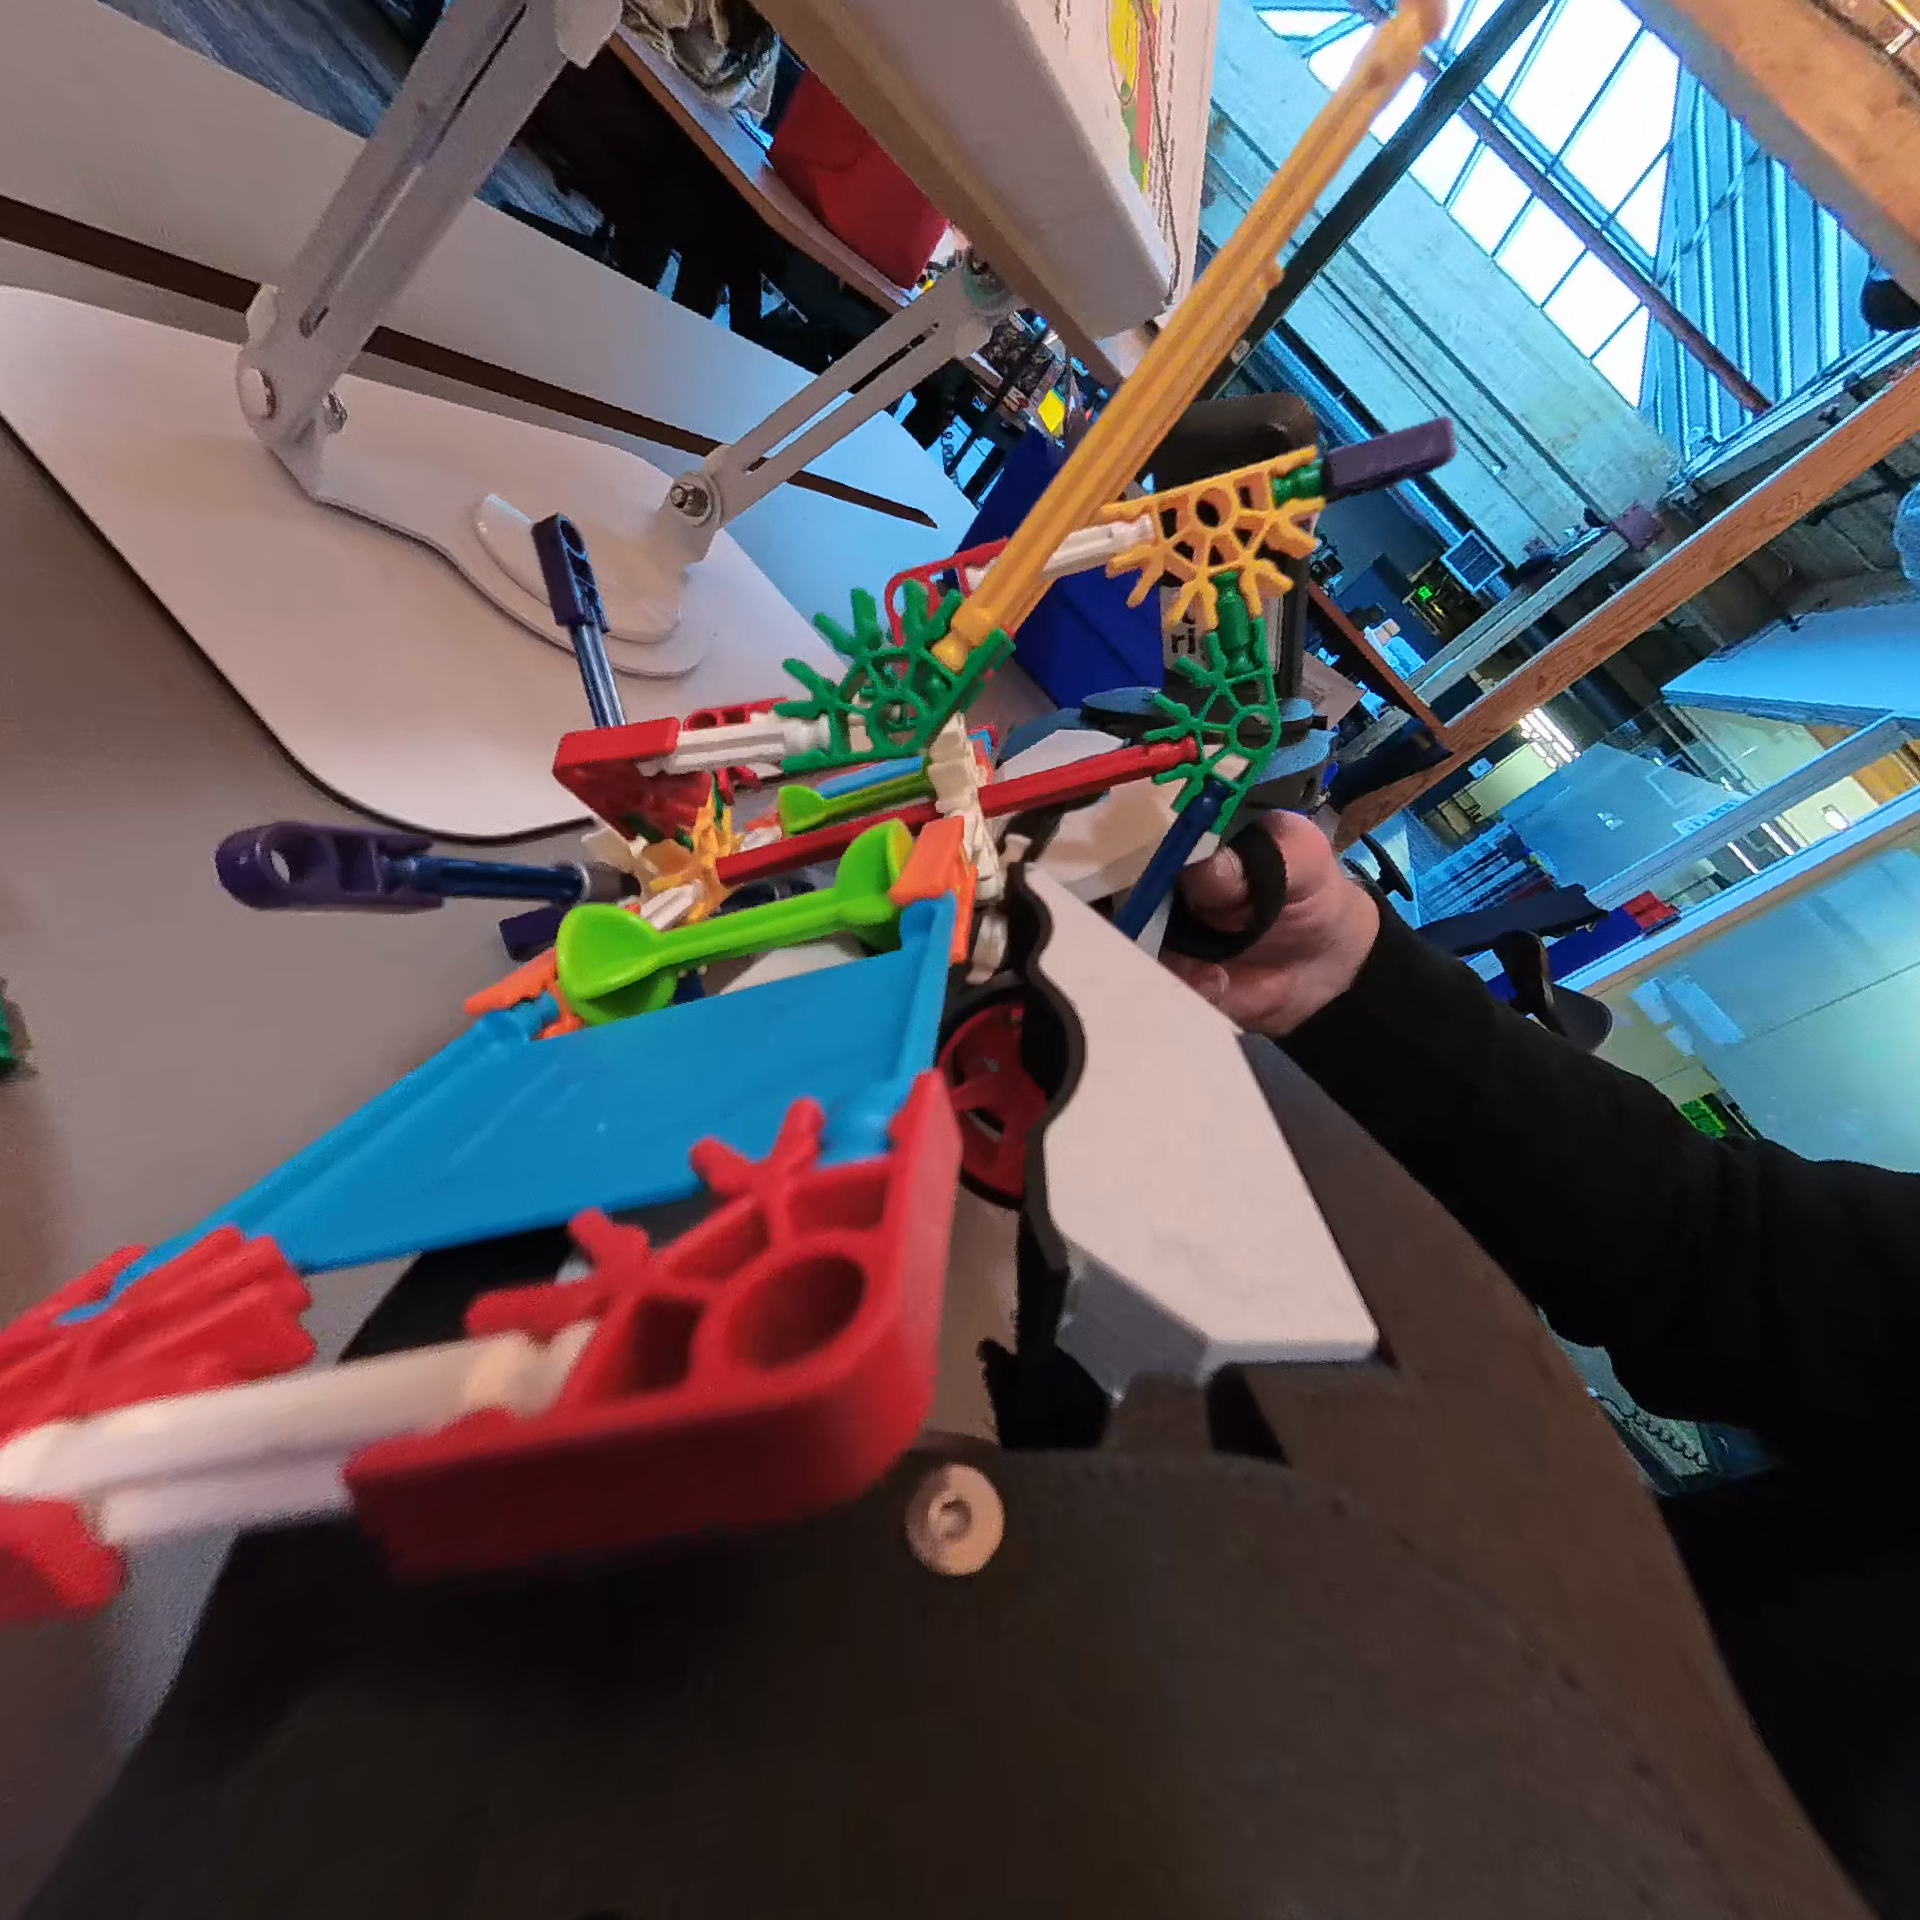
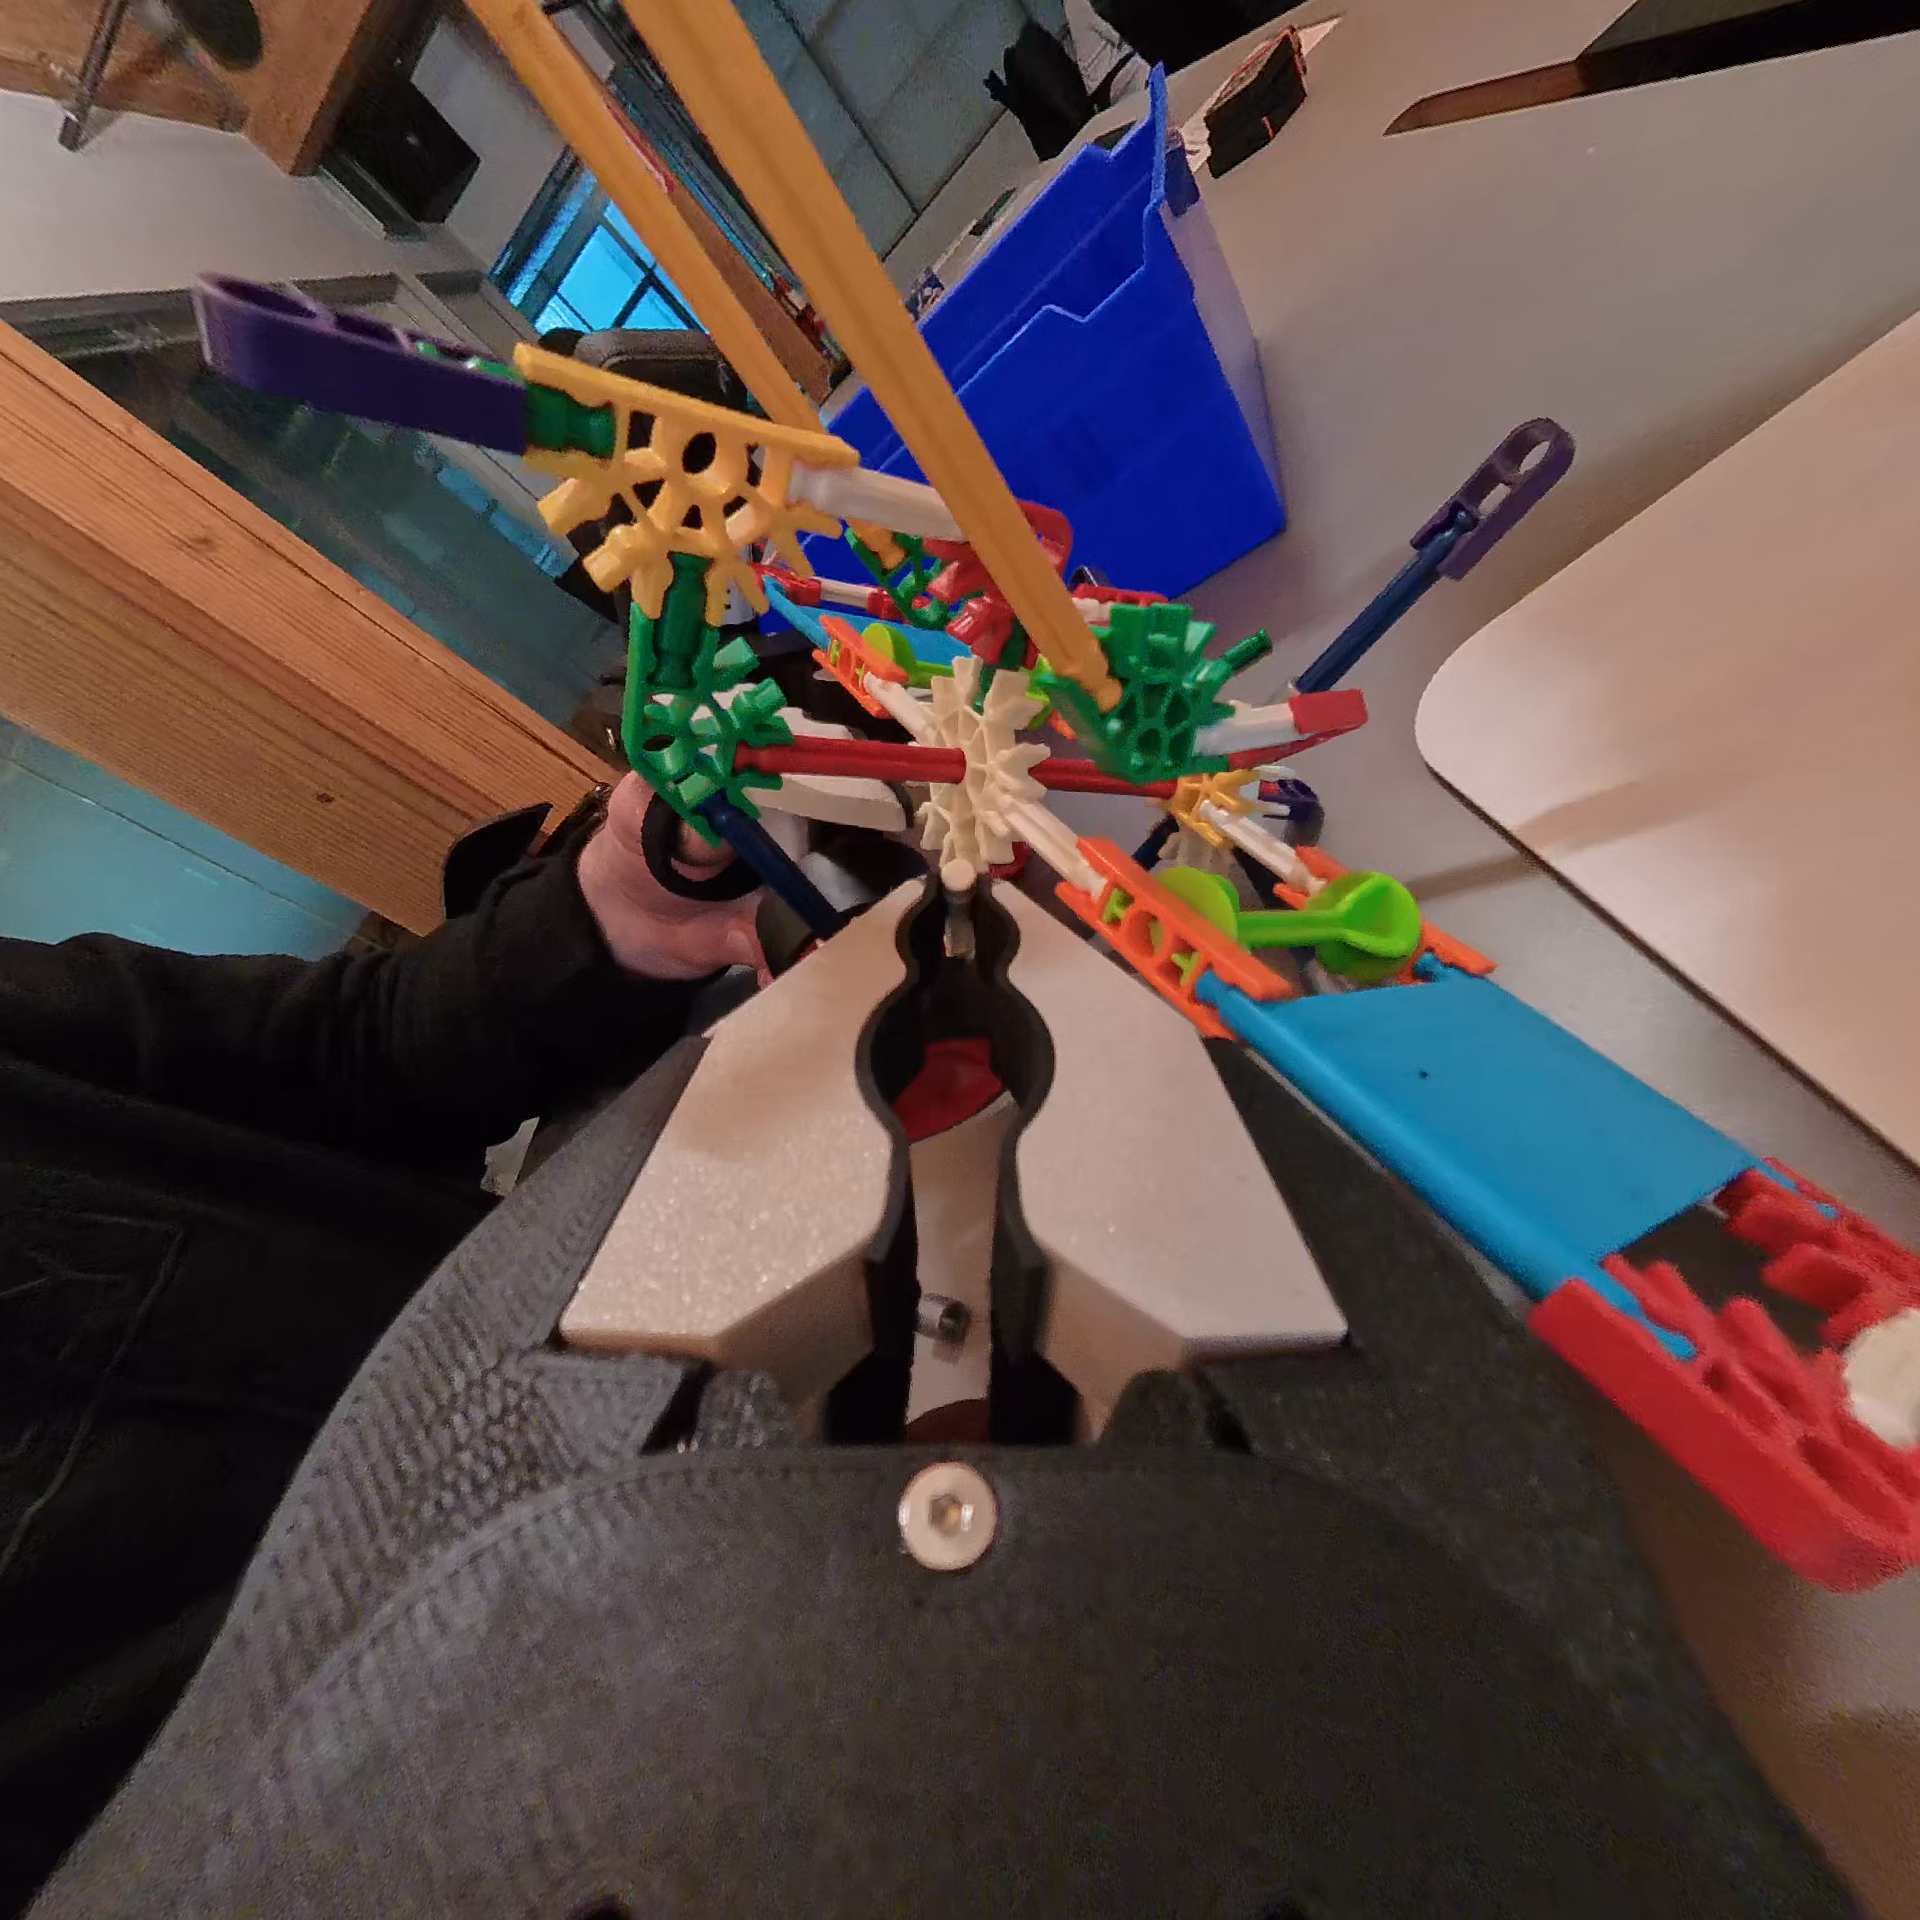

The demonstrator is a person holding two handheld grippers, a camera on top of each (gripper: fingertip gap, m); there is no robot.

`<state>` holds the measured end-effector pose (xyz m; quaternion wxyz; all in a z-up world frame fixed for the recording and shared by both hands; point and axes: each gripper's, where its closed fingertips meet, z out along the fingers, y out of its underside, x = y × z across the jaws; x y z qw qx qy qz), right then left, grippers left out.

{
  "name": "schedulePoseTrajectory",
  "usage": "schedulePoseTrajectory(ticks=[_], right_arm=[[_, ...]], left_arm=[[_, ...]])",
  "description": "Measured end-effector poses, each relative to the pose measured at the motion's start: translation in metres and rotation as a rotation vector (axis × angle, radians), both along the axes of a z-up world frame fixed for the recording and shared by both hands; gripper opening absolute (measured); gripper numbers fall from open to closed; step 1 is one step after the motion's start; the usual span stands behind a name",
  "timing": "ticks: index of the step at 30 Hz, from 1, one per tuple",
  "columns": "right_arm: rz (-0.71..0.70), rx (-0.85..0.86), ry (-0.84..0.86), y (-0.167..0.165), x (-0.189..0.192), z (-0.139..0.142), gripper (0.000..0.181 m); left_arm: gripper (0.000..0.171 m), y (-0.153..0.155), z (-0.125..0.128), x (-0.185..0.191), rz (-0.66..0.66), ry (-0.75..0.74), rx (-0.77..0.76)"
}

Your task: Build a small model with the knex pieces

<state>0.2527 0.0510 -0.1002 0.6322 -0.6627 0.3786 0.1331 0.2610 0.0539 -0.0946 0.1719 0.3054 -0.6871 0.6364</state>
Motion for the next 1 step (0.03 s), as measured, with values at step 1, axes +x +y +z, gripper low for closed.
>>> schedulePoseTrajectory(ticks=[1], right_arm=[[0.005, -0.003, -0.006, 0.0011, -0.0008, 0.0003, 0.002]], left_arm=[[0.016, -0.0002, -0.0002, -0.0001, 0.0, 0.001, 0.0]])
